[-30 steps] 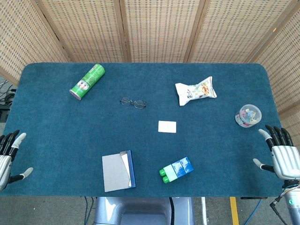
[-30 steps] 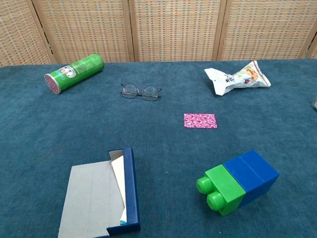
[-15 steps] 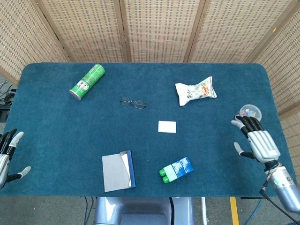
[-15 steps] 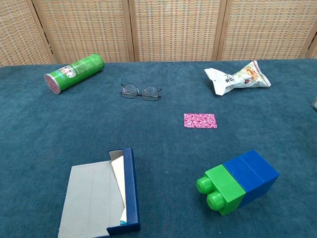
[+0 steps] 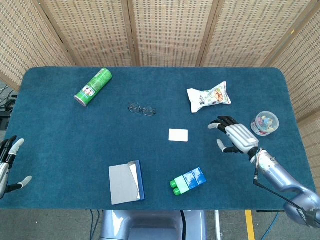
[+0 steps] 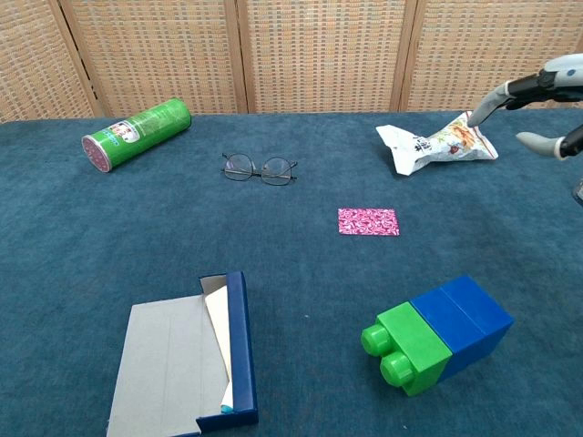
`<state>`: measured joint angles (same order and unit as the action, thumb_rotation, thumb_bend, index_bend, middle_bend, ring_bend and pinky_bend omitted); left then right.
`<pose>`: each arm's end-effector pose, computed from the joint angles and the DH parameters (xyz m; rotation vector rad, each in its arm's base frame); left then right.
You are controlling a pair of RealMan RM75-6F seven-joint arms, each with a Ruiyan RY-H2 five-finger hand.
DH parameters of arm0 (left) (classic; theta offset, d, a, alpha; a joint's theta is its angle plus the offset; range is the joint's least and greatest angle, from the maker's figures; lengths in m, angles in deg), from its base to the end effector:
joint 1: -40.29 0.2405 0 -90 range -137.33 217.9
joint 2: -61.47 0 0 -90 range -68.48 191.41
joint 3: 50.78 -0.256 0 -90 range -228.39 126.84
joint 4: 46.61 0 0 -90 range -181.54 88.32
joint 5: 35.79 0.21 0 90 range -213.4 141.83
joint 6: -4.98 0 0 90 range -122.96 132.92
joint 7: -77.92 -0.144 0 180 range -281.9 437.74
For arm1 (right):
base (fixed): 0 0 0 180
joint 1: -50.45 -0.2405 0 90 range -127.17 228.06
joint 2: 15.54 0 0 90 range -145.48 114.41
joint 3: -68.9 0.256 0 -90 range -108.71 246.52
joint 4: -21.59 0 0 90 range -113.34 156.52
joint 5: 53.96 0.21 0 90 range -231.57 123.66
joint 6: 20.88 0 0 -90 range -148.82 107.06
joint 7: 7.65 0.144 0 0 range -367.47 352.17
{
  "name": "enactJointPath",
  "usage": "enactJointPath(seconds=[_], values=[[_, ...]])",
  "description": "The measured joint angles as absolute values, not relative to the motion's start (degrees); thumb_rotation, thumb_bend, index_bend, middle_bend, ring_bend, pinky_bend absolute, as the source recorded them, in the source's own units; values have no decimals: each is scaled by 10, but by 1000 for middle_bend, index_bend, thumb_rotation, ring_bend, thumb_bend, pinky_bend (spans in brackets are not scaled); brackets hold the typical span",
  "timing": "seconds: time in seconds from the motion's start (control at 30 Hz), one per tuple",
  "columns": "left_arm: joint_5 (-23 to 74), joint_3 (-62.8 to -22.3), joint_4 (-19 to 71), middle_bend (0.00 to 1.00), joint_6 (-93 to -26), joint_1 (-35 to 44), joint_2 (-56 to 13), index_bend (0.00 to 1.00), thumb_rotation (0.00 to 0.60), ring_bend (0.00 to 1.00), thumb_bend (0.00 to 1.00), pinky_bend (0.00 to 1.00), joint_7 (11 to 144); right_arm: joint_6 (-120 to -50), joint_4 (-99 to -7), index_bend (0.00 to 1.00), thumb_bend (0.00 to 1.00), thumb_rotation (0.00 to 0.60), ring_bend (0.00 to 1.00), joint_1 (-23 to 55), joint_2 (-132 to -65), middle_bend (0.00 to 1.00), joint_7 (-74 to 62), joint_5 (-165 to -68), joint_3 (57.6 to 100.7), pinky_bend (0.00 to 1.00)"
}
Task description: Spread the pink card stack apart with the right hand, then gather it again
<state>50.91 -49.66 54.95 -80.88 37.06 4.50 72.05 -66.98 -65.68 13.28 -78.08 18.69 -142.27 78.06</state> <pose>-0.2926 0.1644 0.1803 -1.4164 -0.8763 -0.8326 -0.2081 -0.3481 0.1104 1.8902 -1.2111 1.0074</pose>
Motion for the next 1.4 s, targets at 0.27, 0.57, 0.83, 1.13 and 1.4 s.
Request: enactJointPath(seconds=[0.27,0.57,0.83,1.13,1.4], values=[[508,-496,551,0,-807,369,49,0,600,0,123,0,720,-630,-624,222,643,600,1,90,-819,180,195,-1428,775,23],[504,-495,548,0,-806,369,50,0,600,0,123,0,725,-599,-578,222,644,600,1,51,-868,171,174,-1425,767,23],[499,-496,541,0,-807,372,49,0,600,0,123,0,732,-587,-543,222,644,600,0,27,-908,171,149,-1414,762,23],[495,-497,539,0,-807,375,49,0,600,0,123,0,732,-584,-492,222,644,600,0,2,-959,172,132,-1415,753,23],[491,-497,538,0,-807,377,48,0,600,0,122,0,731,-577,-454,222,643,600,0,-18,-1000,171,129,-1423,740,23]])
